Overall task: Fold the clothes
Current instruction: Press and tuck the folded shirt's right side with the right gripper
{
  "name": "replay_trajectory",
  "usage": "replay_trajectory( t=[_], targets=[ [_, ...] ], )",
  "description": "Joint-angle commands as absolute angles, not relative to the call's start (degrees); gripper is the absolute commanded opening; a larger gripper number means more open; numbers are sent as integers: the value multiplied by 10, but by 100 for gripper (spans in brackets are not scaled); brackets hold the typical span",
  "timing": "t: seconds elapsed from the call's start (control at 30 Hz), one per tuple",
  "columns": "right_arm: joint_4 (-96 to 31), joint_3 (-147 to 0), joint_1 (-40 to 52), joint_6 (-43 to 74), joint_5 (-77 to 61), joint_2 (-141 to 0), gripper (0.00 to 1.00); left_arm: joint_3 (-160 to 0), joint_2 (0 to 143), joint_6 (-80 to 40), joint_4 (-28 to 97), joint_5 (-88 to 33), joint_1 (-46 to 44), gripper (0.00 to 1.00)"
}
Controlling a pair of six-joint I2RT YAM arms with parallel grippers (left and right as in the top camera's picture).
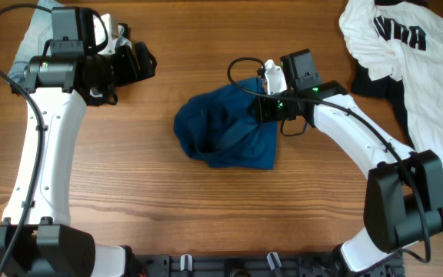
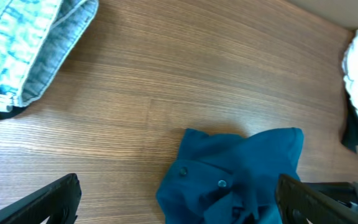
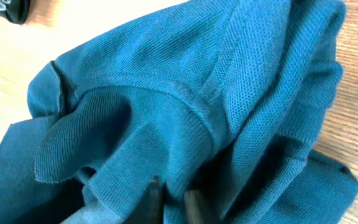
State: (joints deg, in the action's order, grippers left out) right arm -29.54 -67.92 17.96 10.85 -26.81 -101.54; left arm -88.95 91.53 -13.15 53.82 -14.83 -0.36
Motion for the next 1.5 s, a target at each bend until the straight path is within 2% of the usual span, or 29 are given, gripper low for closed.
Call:
replay_trajectory(
  t=[0.0,0.1,0.23,0.37,0.4,0.43,0.47,0.53,0.6,0.7,0.8,1.0,1.27,1.4,1.43,1.47],
  targets=[
    [-310,-691,170,107,-263,-1021,4,-892,920,-121,540,-130,-4,100],
    [-355,-714,144,120,-245,-996,4,-892,920,-119,541,-129,-4,100],
    [-460,-769,85,81,-178,-956,4,-892,920,-106,541,-123,-4,100],
    [-478,-772,46,60,-174,-962,4,-892,920,-106,541,-123,-4,100],
    [-479,-773,42,59,-176,-966,13,-892,920,-106,541,-123,-4,100],
    [-481,-773,41,51,-180,-967,42,-892,920,-106,541,-123,-4,100],
    [-486,-773,41,46,-180,-967,62,-892,920,-106,542,-123,-4,100],
    [-507,-774,41,46,-189,-964,76,-892,920,-106,543,-123,-4,100],
    [-542,-777,41,43,-229,-958,80,-892,920,-106,543,-123,-4,100],
    [-594,-775,60,13,-284,-955,79,-892,920,-106,543,-123,-4,100],
    [-600,-752,100,-2,-263,-956,78,-892,920,-104,543,-123,-4,100],
    [-525,-671,154,-14,-264,-957,73,-892,920,-105,541,-123,-4,100],
    [-476,-623,156,-9,-269,-957,58,-892,920,-105,541,-123,-4,100],
    [-473,-610,161,-9,-277,-957,44,-892,920,-105,541,-123,-4,100],
    [-474,-608,162,-9,-280,-957,38,-892,920,-105,541,-123,-4,100],
    [-474,-608,162,-9,-291,-957,27,-892,920,-105,541,-123,-4,100]
  ],
)
